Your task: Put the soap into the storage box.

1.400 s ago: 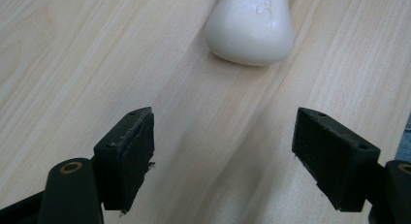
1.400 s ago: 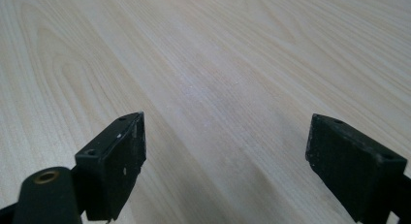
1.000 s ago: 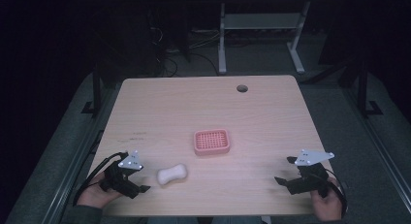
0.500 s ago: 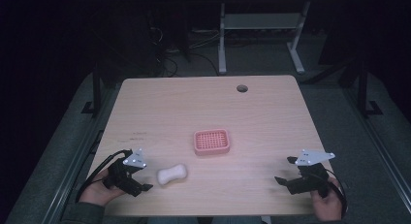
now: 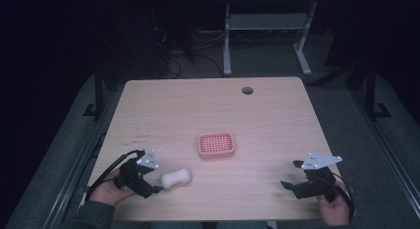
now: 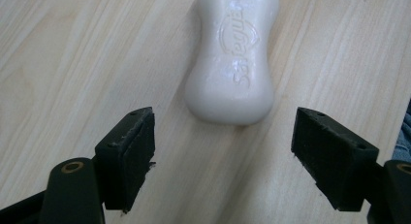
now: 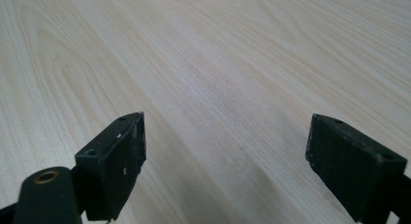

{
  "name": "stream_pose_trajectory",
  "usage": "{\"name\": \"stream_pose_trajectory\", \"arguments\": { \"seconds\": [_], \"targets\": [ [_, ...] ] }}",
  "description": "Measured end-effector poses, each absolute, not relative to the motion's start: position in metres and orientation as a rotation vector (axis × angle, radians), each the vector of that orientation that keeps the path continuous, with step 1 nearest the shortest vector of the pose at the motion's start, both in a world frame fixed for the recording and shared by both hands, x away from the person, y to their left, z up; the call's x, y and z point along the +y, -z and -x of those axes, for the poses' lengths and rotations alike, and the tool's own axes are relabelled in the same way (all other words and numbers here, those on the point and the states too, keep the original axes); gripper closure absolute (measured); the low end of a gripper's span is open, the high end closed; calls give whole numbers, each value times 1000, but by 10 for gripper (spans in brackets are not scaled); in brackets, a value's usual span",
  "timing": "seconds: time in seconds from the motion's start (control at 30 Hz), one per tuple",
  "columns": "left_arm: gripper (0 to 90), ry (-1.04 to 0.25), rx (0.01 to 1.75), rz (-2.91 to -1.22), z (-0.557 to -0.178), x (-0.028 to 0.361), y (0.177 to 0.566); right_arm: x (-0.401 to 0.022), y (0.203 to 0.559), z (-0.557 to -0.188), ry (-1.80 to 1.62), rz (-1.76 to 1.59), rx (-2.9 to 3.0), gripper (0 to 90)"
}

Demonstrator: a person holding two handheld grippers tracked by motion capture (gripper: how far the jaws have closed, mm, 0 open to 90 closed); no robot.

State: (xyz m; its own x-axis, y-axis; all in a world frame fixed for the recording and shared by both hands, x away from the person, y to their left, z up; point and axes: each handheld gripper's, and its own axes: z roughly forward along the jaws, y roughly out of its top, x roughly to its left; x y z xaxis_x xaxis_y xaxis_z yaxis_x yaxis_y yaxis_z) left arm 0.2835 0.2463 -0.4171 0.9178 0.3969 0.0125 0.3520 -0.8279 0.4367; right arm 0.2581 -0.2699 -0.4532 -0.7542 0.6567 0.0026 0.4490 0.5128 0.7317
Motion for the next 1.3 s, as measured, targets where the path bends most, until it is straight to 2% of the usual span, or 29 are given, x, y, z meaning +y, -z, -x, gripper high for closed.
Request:
{"name": "stream_pose_trajectory", "arguments": {
  "seconds": [1.3],
  "targets": [
    [289,-74,492,-2738,-304,200,424,-267,454,-258,-1089,-921,2498,142]
  ]
}}
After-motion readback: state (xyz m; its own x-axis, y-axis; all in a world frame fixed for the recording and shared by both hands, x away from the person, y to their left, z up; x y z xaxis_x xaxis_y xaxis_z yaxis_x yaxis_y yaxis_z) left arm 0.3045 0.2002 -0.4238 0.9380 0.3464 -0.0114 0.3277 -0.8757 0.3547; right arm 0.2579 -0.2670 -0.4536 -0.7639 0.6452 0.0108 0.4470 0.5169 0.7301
